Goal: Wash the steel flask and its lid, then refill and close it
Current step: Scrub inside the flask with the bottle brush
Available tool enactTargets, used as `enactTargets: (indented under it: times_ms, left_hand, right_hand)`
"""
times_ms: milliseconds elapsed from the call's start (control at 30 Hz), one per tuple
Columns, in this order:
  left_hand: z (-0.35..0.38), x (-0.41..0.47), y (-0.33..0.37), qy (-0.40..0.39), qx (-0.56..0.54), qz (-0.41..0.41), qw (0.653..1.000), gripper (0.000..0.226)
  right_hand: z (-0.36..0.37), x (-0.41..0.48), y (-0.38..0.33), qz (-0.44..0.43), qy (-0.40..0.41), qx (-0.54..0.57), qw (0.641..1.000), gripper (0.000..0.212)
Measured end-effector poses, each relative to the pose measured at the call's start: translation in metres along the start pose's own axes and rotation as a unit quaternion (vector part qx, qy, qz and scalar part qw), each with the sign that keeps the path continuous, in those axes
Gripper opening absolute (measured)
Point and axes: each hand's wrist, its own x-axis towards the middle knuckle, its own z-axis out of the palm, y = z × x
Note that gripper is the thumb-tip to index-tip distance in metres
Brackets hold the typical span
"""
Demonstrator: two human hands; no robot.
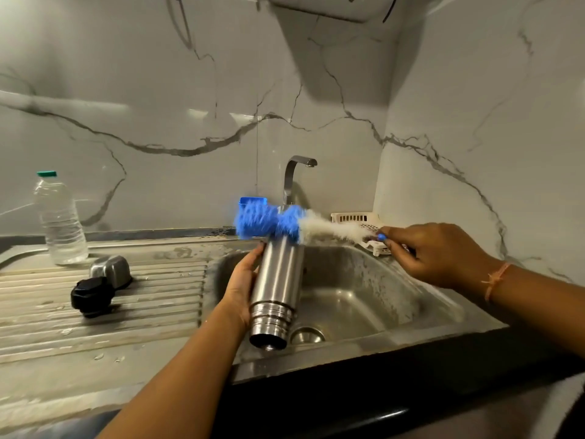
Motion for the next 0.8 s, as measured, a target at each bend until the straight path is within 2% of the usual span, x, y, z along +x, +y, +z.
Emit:
enactTargets:
  times_ms: [100,200,267,300,367,400,533,600,700,800]
  left_hand:
    - [0.002,-0.001,0.0,-0.036,-0.058,-0.024,0.997,0.064]
    - [0.003,-0.003,0.0,-0.047,-0.105,-0.023,0.993,0.049]
    - [0.0,-0.004,-0.001,-0.027,-0.098,0.022,0.995,0.043]
    - [-0.004,-0.004,0.0,-0.031,-0.098,0.039,0.994,0.051]
    - [-0.01,-0.002,0.002,-0.029,-0.096,0.036,0.994,0.082]
    - [-0.01,-0.002,0.004,-0.033,-0.105,0.018,0.994,0.086]
    - [-0.001,-0.007,0.005,-0.101,-0.166,-0.047,0.98,0.061]
    - [0.002,-0.009,0.004,-0.103,-0.162,-0.045,0.98,0.055]
    - [0.001,-0.006,0.005,-0.054,-0.136,-0.004,0.989,0.056]
    - [-0.001,-0.006,0.004,-0.042,-0.149,0.03,0.987,0.051]
  right_hand:
    - [-0.002,0.01,0.0,0.078,-0.08,0.0,0.994,0.037]
    - [0.0,0.004,-0.007,0.022,-0.077,0.069,0.994,0.034]
    - [0.001,-0.003,-0.012,0.001,-0.077,0.117,0.99,0.037]
    - [0.001,-0.004,-0.015,0.001,-0.079,0.121,0.99,0.039]
    - [0.003,-0.001,-0.018,0.023,-0.074,0.108,0.991,0.037]
    - [0.004,0.003,-0.018,0.043,-0.078,0.099,0.991,0.035]
    - [0.003,0.023,-0.017,0.132,-0.092,0.078,0.984,0.034]
    - [0.001,0.024,-0.017,0.121,-0.094,0.087,0.984,0.034]
    - [-0.002,0.015,-0.02,0.065,-0.104,0.125,0.984,0.033]
    - [0.0,0.012,-0.022,0.059,-0.1,0.102,0.988,0.036]
